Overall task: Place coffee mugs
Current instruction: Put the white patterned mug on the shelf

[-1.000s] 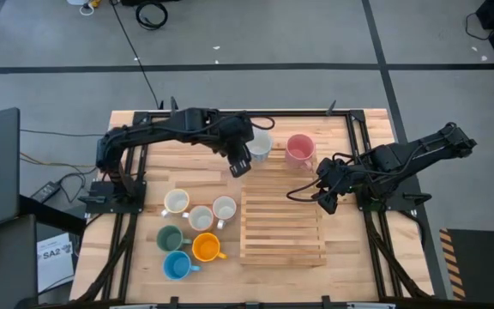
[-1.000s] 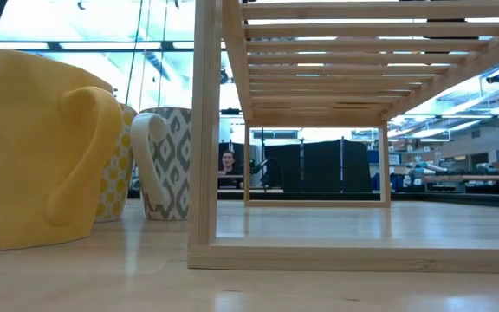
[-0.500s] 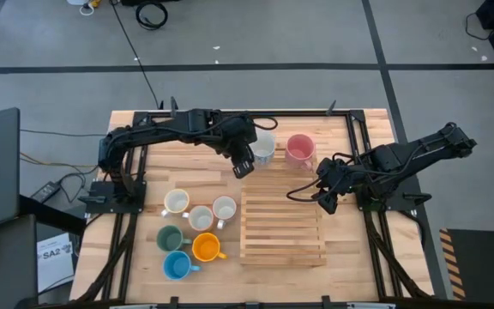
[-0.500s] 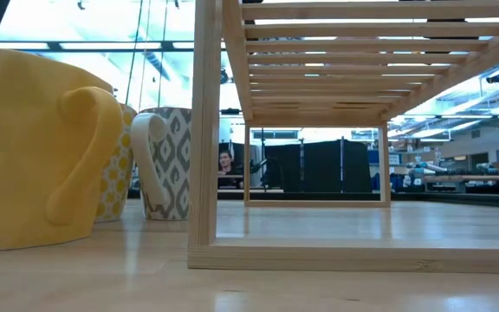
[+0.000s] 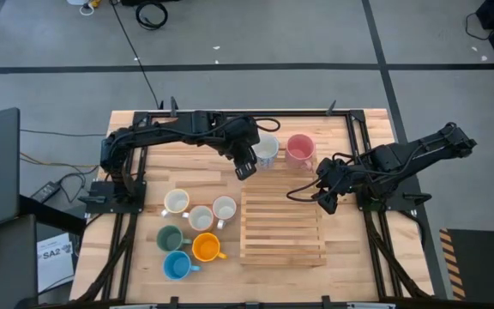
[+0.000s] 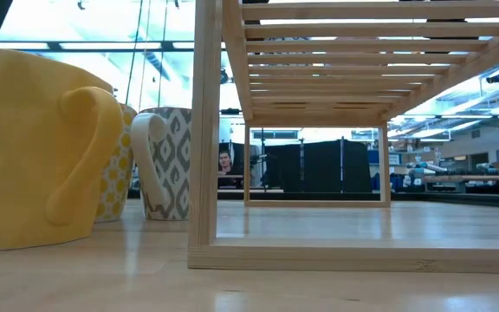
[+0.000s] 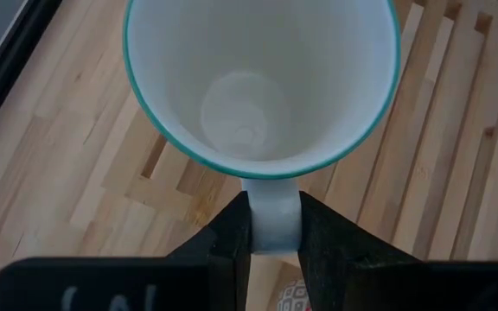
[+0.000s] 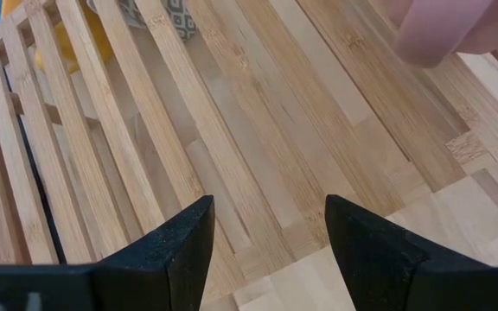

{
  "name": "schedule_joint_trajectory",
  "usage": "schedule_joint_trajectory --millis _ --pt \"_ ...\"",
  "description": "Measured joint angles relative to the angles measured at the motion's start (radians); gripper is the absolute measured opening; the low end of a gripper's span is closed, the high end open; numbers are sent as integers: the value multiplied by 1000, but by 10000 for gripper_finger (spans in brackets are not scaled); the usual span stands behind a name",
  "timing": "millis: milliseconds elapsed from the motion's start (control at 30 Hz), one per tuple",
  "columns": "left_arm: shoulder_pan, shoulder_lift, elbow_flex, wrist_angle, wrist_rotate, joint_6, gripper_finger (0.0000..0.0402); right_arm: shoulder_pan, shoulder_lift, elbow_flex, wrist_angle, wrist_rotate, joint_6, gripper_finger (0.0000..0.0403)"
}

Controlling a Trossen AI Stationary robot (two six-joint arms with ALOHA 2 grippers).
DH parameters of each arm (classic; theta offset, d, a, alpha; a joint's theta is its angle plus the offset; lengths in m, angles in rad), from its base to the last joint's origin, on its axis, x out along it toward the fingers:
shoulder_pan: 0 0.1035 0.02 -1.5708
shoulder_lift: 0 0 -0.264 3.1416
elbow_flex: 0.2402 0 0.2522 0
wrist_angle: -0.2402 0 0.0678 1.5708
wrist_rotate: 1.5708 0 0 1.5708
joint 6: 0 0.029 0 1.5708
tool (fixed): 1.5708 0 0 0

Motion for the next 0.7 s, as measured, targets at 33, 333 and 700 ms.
schedule_joint_trajectory --millis 33,333,700 --pt "0 0 0 0 0 3 82 0 0 0 0 0 0 226" --pt "0 1 0 4 0 14 82 0 0 0 2 0 0 226" --pt "0 4 -2 3 0 18 140 0 0 0 2 0 0 226"
